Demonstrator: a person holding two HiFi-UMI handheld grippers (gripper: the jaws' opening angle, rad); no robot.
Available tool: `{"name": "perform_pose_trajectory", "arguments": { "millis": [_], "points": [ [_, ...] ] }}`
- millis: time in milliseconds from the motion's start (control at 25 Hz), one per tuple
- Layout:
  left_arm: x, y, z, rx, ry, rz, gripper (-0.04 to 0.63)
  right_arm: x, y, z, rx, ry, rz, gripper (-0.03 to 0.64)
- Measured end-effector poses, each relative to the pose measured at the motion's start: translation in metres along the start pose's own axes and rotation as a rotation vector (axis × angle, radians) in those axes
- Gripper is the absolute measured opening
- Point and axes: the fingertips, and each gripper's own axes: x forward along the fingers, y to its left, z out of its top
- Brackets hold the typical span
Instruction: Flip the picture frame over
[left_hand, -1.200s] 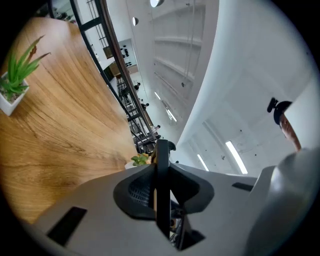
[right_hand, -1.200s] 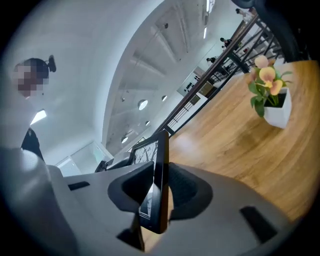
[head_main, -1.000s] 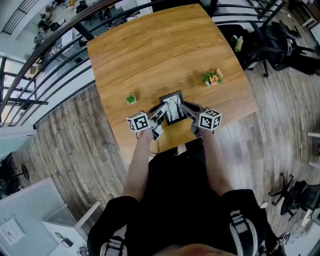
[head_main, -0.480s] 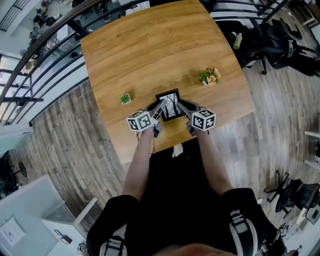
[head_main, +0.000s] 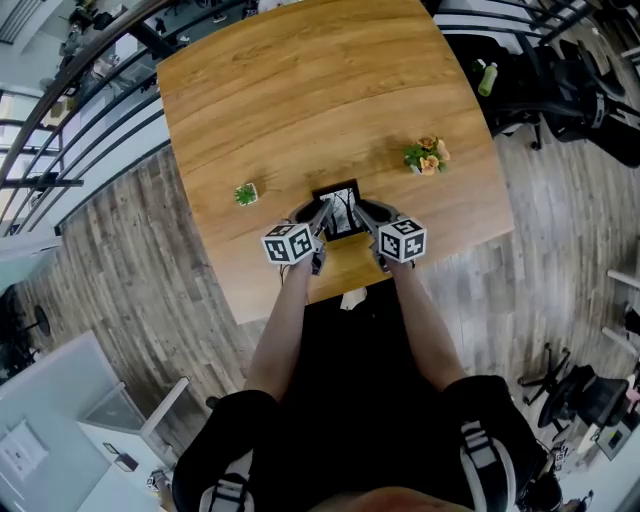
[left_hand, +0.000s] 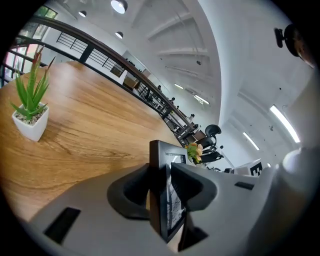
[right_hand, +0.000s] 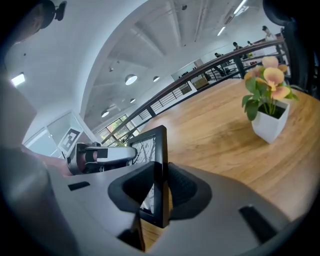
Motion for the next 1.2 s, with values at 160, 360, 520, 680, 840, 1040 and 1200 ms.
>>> {"name": "perform_pose_trajectory", "arguments": {
  "millis": [160,360,520,680,840,1040,1200],
  "points": [
    [0.006,0.015,-0.006,0.022,0.025,0.056,0.135,0.012,-0.007,-0.008,-0.004,0.034,-0.015,0.092],
    [0.009,0.022,-0.008,0.122,0.030,0.115,0.147,0.023,-0.012,-0.013,-0.095,0.087,-0.044,0.092],
    [0.015,0.029,-0.009,0.124,0.033,0.134,0.150,0.029,-0.018,-0.012,-0.132,0.110,-0.059,0.092],
    [0.019,0.034,-0.008,0.135,0.039,0.151,0.155,0.033,-0.020,-0.011,-0.139,0.113,-0.066,0.092],
    [0.020,0.038,-0.008,0.141,0.039,0.165,0.160,0.036,-0.021,-0.011,-0.151,0.117,-0.073,0.092],
    [0.022,0.041,-0.008,0.179,0.048,0.190,0.163,0.038,-0.023,-0.010,-0.174,0.121,-0.091,0.092],
    [0.024,0.045,-0.008,0.180,0.045,0.197,0.163,0.041,-0.024,-0.010,-0.193,0.125,-0.099,0.092]
  ]
}}
